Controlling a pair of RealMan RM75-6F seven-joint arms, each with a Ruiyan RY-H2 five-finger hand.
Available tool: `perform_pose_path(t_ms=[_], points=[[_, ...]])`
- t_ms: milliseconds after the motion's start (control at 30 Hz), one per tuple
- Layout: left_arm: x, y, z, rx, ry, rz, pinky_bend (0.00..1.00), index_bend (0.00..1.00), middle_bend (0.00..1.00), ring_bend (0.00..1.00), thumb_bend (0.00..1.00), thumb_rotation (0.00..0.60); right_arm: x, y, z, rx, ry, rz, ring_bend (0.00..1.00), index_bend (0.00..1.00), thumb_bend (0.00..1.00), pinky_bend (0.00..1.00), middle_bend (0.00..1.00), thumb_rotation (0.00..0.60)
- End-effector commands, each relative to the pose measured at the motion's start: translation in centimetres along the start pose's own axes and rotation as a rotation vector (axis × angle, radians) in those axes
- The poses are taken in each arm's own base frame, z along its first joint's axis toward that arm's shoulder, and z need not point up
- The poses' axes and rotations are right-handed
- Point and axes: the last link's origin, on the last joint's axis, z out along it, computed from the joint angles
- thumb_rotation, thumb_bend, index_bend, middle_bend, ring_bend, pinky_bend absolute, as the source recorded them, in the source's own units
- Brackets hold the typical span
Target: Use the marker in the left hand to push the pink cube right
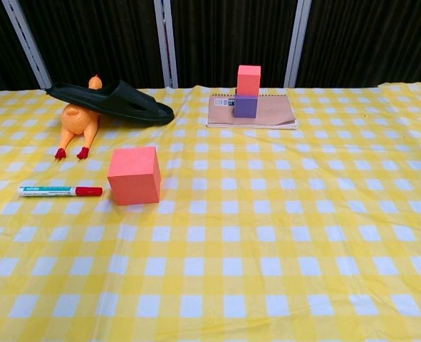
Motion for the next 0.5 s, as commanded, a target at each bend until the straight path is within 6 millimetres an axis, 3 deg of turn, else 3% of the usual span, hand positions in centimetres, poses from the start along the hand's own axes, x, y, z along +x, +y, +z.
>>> perform_pose_path(t_ms=[33,500], points=[[0.02,-0.03,0.03,0.002,-0.001,-0.001,0.02,0.00,0.00,0.00,0.11,0.600,0.01,0.01,-0.02,-0.001,0.000,0.000,0.00,0.00,0.35,0.00,0.00,0.600],[-0.27,0.07,0.57,0.013,-0.024,-0.003,0.02,0.00,0.00,0.00,0.10,0.600,0.03,0.04,-0.10,-0.003,0.003,-0.002,0.00,0.00,0.35,0.00,0.00,0.600]])
